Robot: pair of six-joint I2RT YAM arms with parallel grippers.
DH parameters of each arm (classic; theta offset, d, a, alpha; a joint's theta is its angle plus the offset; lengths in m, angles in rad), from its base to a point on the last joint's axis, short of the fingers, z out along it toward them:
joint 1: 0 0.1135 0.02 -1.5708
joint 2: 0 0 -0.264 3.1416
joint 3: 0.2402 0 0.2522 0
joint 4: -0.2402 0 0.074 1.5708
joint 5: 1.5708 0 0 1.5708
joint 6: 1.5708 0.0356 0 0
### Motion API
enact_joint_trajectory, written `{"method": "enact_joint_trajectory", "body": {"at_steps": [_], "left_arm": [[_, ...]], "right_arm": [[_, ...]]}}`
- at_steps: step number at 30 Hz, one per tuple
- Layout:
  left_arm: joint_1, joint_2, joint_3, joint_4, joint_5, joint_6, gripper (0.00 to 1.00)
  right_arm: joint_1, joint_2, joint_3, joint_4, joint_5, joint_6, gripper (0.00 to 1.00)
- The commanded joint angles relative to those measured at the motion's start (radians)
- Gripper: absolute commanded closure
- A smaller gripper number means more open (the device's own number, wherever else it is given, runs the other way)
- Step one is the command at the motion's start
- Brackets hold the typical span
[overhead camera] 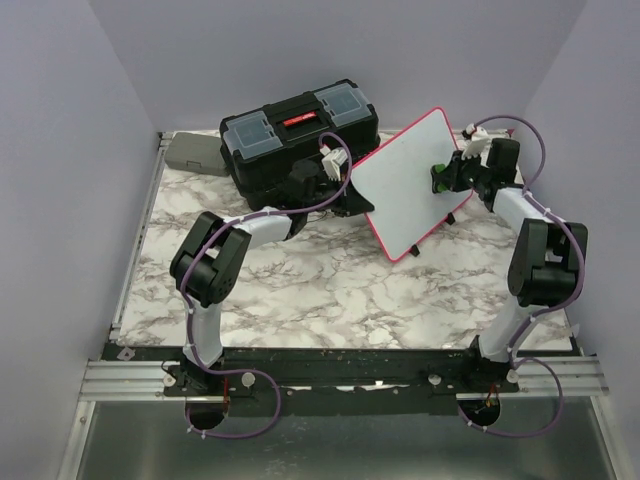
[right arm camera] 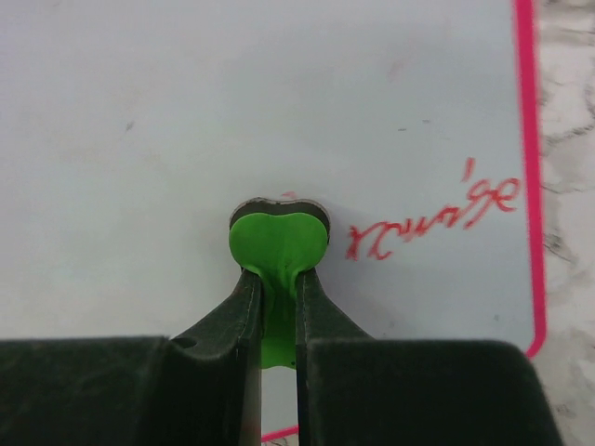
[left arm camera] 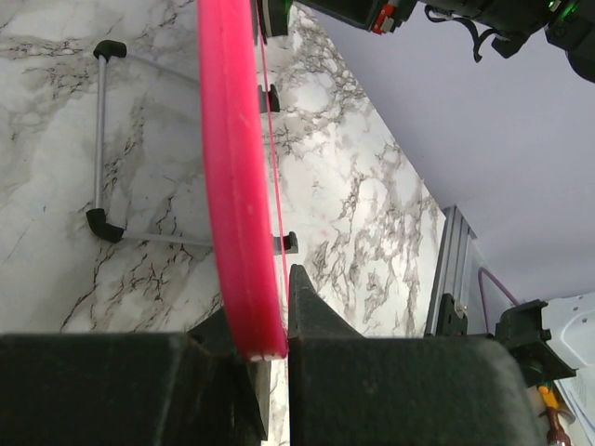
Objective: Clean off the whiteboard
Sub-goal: Erase the whiteboard at the whiteboard stand.
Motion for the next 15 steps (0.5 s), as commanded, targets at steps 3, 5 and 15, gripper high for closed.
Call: {"method": "enact_joint_trajectory", "body": {"at_steps": [3,5,15], "left_arm": [[-0.040,0.027,0.027,-0.023,0.139,-0.022,1.00],[-0.040,0.027,0.025,-0.020,0.138,-0.027,1.00],[-0.040,0.019,0.029,-0.042,0.131,-0.016,1.00]], "right_arm": [[0.090,-0.032,-0.030,-0.133,-0.327,-0.204,0.99],[0.156,-0.056,-0.054,-0.107,-0.307,-0.207,0.99],[0.301,-0.153,-0.096,0.127,0.053,-0.047,0.99]]}}
